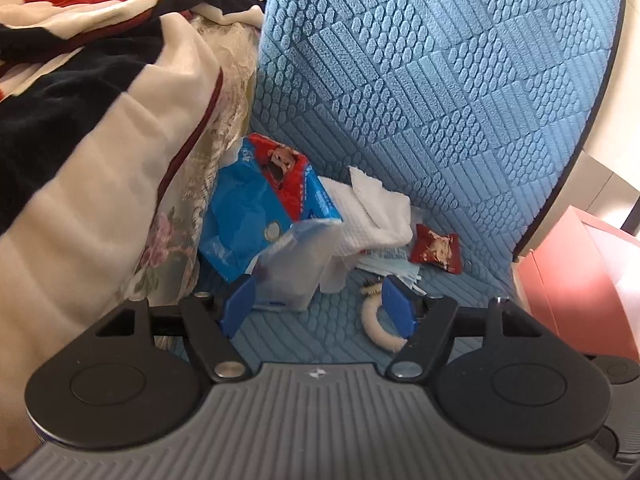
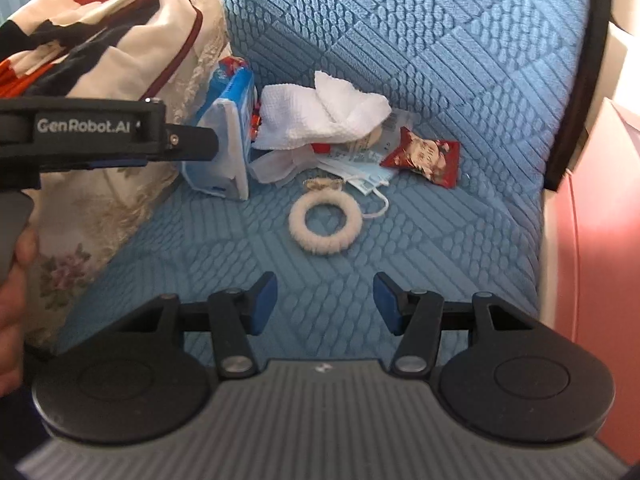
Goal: Organize soft objects
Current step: 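Grasp the white fuzzy hair tie with the right tool while the left tool reaches for the blue wipes pack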
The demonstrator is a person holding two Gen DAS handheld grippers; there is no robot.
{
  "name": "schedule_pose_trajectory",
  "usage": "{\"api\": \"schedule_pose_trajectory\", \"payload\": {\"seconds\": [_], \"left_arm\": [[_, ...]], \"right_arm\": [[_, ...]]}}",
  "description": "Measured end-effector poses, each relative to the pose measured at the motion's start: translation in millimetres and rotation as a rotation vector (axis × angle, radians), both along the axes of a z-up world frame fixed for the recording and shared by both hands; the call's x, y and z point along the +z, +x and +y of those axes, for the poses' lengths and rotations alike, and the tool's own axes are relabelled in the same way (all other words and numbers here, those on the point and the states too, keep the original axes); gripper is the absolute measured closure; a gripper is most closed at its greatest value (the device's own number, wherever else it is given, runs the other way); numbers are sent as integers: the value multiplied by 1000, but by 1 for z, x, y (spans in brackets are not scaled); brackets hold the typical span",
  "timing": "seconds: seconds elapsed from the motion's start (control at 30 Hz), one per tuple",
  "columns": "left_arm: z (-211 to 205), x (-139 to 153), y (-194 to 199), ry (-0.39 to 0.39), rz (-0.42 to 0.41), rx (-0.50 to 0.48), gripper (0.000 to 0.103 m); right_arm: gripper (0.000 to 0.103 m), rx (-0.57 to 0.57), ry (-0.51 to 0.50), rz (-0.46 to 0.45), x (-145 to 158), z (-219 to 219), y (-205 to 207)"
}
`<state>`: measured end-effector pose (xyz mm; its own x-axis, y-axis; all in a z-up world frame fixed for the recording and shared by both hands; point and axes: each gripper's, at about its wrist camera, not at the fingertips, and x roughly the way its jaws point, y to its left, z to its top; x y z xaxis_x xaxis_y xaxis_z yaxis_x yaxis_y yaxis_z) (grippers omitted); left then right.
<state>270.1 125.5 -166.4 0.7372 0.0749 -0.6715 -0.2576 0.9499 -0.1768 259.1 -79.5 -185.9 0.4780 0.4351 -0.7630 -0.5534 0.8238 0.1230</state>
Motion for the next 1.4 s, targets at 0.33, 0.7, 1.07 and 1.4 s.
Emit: {"api": "schedule_pose_trajectory", "payload": {"seconds": [0.33,0.7,1.07,1.4], "left_arm": [[1,-3,31,86,-22,1,28],[9,-24,50,90,30,45,37],[17,-44,57,71,63,76,48],[18,-40,49,44,26,73,70]], "right_arm": [[47,25,-43,-25,-15,26,28],[38,39,-65,-30,-31,47,44],[59,54,-69,-68,-37,57,49],[85,82,-68,-88,-31,59,45]]}}
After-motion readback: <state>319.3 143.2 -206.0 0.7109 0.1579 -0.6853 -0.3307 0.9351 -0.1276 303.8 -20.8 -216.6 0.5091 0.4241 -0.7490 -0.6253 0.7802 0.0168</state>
